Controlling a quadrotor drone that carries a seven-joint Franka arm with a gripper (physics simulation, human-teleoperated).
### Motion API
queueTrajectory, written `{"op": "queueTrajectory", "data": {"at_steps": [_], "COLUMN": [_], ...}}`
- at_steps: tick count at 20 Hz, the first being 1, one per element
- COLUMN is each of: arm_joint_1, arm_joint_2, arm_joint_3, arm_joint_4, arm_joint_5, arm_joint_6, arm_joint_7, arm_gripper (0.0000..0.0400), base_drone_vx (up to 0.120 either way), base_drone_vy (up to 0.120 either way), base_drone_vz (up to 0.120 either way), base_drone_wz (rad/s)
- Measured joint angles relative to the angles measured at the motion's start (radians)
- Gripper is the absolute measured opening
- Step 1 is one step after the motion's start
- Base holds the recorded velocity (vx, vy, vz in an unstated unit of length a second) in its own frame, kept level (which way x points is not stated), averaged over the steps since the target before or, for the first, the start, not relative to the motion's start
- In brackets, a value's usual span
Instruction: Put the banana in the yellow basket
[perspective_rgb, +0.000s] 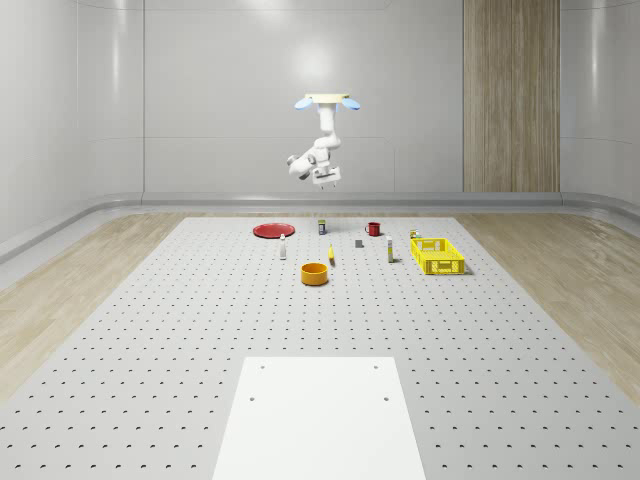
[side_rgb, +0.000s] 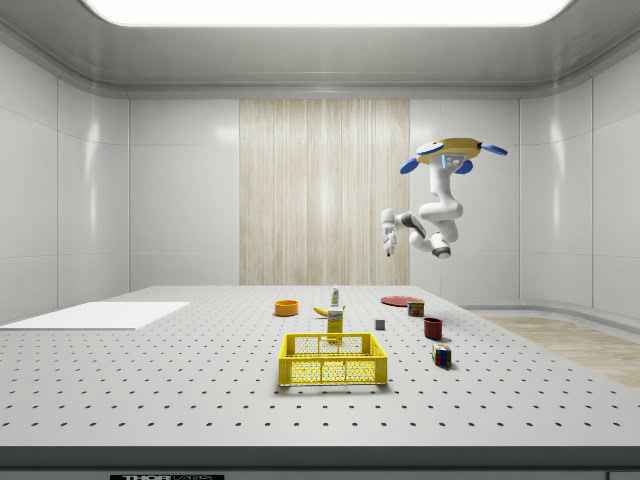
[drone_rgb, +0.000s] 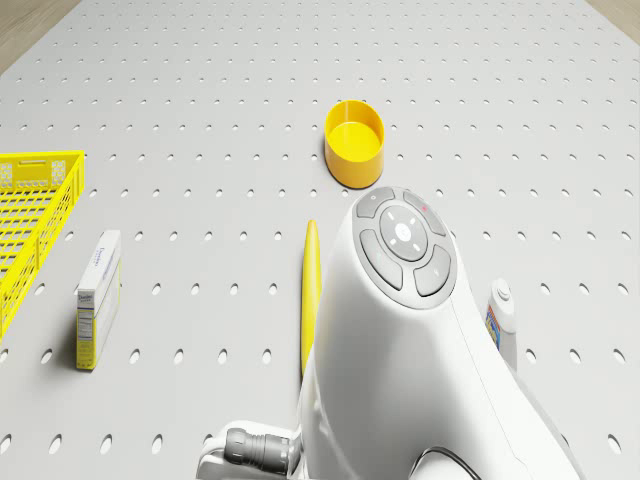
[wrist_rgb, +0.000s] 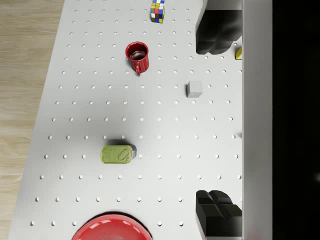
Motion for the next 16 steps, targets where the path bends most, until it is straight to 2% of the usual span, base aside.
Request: {"op": "queueTrajectory", "data": {"at_steps": [3,11,16], "arm_joint_1": [-0.060,-0.136,-0.157], "arm_joint_2": [-0.026,-0.081,-0.110], "arm_joint_3": [0.029,0.069,0.083], "arm_joint_4": [-0.008,-0.012,-0.011], "arm_joint_5": [-0.026,-0.036,-0.026], "arm_joint_6": [-0.021,-0.022,-0.005], "arm_joint_7": [0.039,0.093,0.110], "arm_gripper": [0.0400,0.0400,0.0400], "base_drone_vx": [0.120,0.120,0.008], "base_drone_vy": [-0.093,0.000,0.000], "base_drone_vz": [-0.120,-0.015,-0.120], "base_drone_wz": [0.000,0.000,0.000]}}
